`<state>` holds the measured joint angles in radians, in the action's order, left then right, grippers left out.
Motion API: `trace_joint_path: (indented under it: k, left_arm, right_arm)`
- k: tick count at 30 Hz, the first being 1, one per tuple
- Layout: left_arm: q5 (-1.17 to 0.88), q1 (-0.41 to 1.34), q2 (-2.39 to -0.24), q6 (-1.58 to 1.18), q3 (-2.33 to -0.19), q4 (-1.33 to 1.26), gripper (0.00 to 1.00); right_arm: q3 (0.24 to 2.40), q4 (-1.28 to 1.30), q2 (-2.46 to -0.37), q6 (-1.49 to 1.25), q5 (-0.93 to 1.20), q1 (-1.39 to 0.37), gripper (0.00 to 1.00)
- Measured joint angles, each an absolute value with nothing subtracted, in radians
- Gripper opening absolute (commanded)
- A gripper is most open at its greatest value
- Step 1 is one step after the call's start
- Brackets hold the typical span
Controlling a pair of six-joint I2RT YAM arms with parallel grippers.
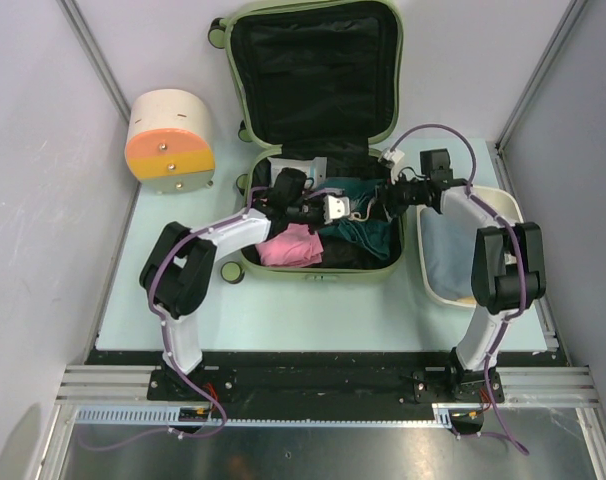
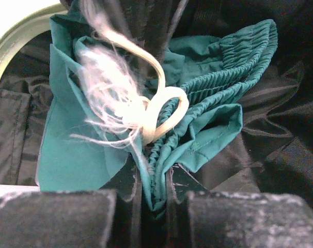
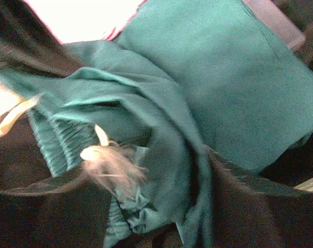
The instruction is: Open, take out, and arrange the luggage
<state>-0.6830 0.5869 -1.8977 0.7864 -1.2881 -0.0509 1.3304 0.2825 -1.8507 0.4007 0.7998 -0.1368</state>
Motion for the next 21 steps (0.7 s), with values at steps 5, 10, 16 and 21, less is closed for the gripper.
trace_joint_path:
  k: [5, 10, 16, 21]
  left_arm:
    - [-0.693, 0.58, -1.896, 0.775, -1.279, -0.058, 0.0]
    - [-0.703, 0.58, -1.892, 0.775, -1.272, -0.062, 0.0]
    - [-0.719, 0.58, -1.871, 0.788, -1.255, -0.064, 0.0]
    - [-0.729, 0.58, -1.854, 0.81, -1.239, -0.064, 0.0]
  right_arm:
    - [1.332, 0.383, -1.755, 0.522, 0.841, -0.131, 1.0]
    - [1.334, 0.422, -1.644, 0.625, 0.867, -0.131, 1.0]
    - [1.346, 0.408, -1.628, 0.714, 0.883, -0.23, 1.0]
    - [1.346, 0.389, -1.699, 0.793, 0.884, -0.288, 1.0]
